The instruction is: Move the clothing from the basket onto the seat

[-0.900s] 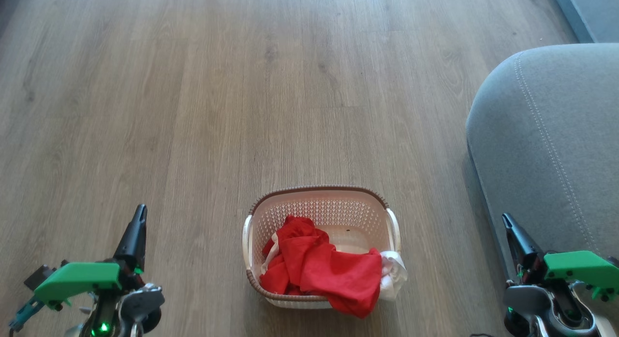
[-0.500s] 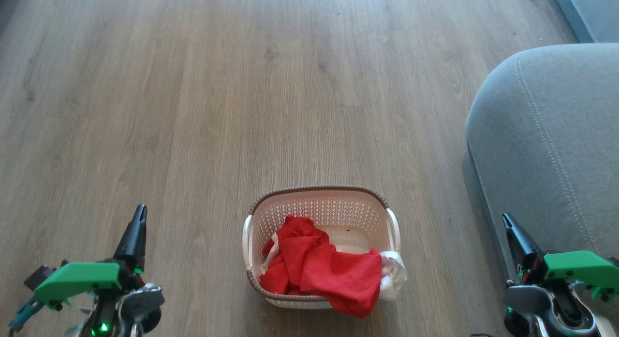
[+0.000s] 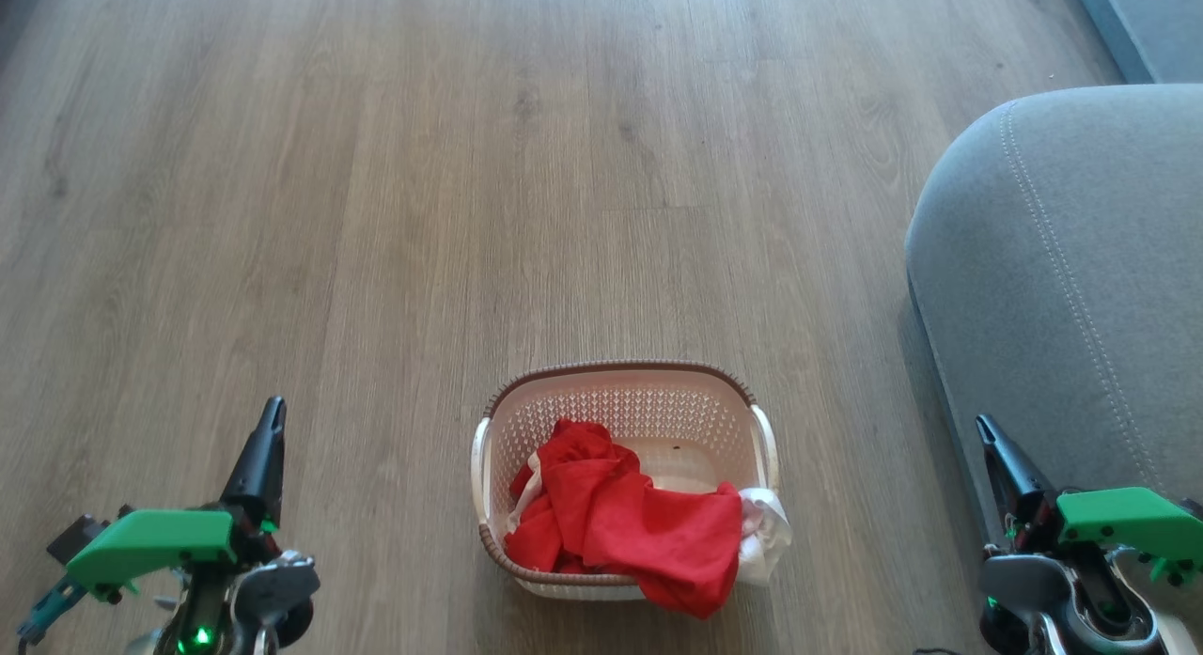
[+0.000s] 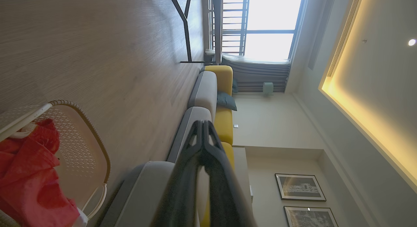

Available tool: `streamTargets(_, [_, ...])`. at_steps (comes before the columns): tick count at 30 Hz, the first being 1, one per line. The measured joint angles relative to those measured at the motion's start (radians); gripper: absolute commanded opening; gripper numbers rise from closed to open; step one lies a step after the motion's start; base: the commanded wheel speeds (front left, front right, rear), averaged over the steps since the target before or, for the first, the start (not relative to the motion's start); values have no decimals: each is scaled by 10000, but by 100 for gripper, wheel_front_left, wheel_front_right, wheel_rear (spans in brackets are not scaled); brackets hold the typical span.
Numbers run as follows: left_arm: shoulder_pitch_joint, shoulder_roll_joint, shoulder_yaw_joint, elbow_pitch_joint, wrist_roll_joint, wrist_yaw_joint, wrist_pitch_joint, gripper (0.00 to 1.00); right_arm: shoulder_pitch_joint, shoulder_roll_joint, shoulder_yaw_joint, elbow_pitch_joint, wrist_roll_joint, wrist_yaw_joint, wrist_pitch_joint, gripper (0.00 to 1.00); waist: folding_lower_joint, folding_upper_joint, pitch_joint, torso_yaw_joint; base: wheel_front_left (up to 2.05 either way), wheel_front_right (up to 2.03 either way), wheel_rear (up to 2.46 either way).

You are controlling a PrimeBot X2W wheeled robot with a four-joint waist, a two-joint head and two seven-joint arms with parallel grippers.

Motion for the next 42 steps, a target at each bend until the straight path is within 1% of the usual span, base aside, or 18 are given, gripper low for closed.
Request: streamTargets(42, [0,0,0,0,0,0,0,0,0,0,0,0,0,0,0,0,0,0,0,0,0,0,0])
